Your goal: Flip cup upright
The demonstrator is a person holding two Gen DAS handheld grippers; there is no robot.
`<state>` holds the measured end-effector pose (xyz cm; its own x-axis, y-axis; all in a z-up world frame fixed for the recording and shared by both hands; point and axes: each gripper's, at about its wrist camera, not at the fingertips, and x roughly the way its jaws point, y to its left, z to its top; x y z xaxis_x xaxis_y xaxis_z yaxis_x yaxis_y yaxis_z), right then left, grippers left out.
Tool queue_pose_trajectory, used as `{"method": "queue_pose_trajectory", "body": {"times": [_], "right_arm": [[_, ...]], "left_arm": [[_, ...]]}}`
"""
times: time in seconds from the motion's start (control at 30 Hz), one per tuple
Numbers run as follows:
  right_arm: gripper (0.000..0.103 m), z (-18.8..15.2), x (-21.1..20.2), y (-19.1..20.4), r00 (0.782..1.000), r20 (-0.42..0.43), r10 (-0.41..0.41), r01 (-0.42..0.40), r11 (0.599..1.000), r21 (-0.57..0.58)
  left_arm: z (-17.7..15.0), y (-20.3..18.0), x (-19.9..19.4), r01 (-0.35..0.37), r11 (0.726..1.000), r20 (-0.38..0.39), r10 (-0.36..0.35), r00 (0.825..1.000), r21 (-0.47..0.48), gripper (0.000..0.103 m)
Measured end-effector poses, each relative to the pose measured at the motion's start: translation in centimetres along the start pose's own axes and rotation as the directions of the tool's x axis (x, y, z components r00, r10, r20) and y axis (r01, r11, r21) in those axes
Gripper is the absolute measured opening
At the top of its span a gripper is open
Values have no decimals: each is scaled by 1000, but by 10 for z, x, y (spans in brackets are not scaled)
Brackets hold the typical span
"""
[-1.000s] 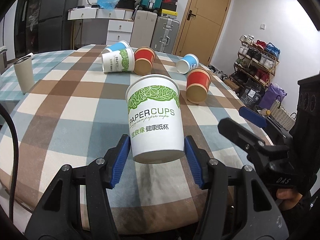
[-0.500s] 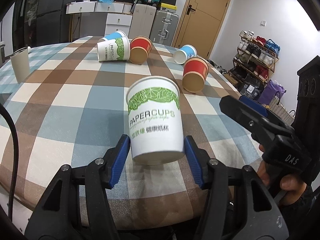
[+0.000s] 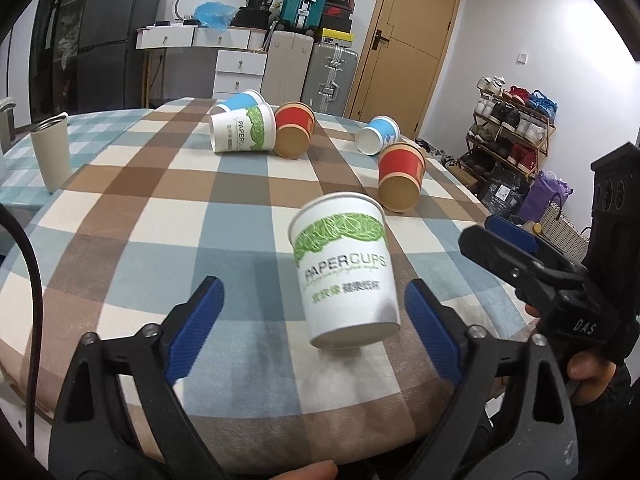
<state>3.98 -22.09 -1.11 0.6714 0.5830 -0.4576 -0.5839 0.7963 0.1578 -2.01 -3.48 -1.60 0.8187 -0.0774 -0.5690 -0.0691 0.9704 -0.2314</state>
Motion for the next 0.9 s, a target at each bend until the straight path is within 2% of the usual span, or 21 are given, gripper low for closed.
{"method": "queue_pose_trajectory", "body": {"times": [0.03,0.4,0.6,0.9], "right_arm": [[103,0,0,1,1000,0,9,-9,1000,-3],[103,-3,-1,5,998,13,61,-61,998,-25],[103,-3,-2,7,998,20,58,-57,998,-36],[103,0,7,18,998,-52,30,-32,998,-47]], "left_arm": [[2,3,-1,-3,1000,9,3,1000,3,102],[18,21,-16,-38,993,151,21,988,112,102],[21,31,-11,-42,990,178,18,984,135,102],[16,37,-3,-60,988,191,33,981,140,102]]}}
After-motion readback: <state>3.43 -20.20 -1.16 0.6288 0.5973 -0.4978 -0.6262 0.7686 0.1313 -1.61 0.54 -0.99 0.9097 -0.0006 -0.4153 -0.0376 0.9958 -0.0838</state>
